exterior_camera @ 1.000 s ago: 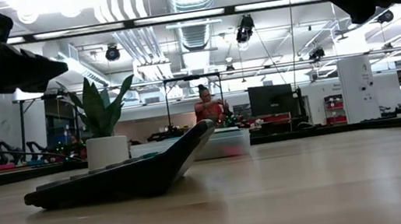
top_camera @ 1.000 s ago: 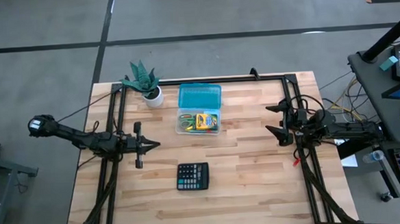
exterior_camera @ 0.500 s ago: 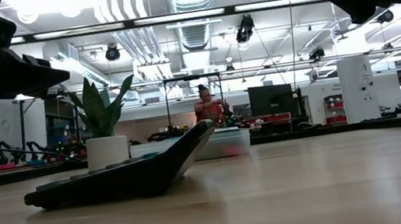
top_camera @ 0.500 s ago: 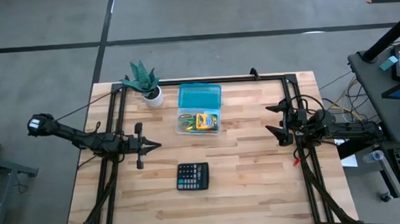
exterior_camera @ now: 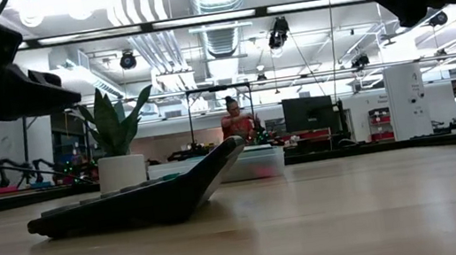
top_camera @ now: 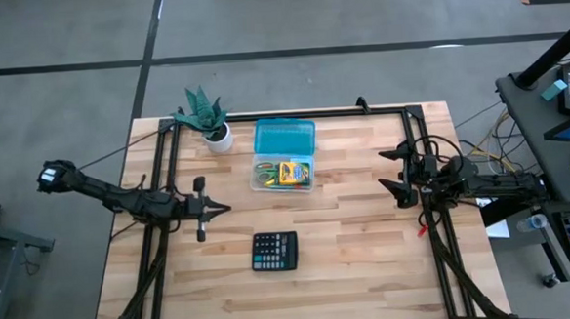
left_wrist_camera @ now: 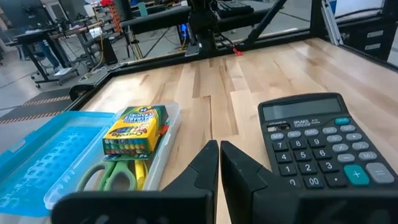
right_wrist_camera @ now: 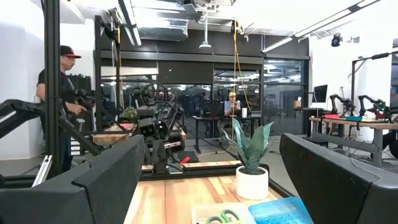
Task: Pack school essentials
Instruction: Return to Home Position
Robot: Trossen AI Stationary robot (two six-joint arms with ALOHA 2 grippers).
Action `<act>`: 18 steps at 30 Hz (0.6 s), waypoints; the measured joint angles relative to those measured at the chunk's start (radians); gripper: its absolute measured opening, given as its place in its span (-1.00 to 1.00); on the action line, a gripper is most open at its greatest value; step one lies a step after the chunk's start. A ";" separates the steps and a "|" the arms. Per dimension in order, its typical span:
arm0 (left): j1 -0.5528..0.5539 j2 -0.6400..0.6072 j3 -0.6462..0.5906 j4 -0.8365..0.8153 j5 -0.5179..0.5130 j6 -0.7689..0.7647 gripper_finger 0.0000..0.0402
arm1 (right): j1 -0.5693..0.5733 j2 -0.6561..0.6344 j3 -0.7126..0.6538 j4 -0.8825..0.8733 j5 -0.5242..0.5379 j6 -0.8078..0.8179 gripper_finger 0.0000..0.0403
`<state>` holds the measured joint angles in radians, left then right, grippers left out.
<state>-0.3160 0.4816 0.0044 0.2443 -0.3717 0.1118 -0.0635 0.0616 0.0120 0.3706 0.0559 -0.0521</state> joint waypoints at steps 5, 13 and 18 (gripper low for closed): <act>0.000 0.025 0.000 0.000 0.000 0.000 -1.00 | 0.000 0.000 0.000 0.000 0.000 0.000 0.81; 0.000 0.065 0.000 0.000 0.000 0.000 -1.00 | 0.000 0.000 0.000 0.000 0.000 0.000 0.81; 0.000 0.096 0.000 0.002 0.000 0.000 -1.00 | 0.000 0.000 0.000 0.000 0.000 0.000 0.81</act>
<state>-0.3157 0.5771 0.0044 0.2462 -0.3714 0.1120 -0.0635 0.0616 0.0116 0.3706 0.0559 -0.0521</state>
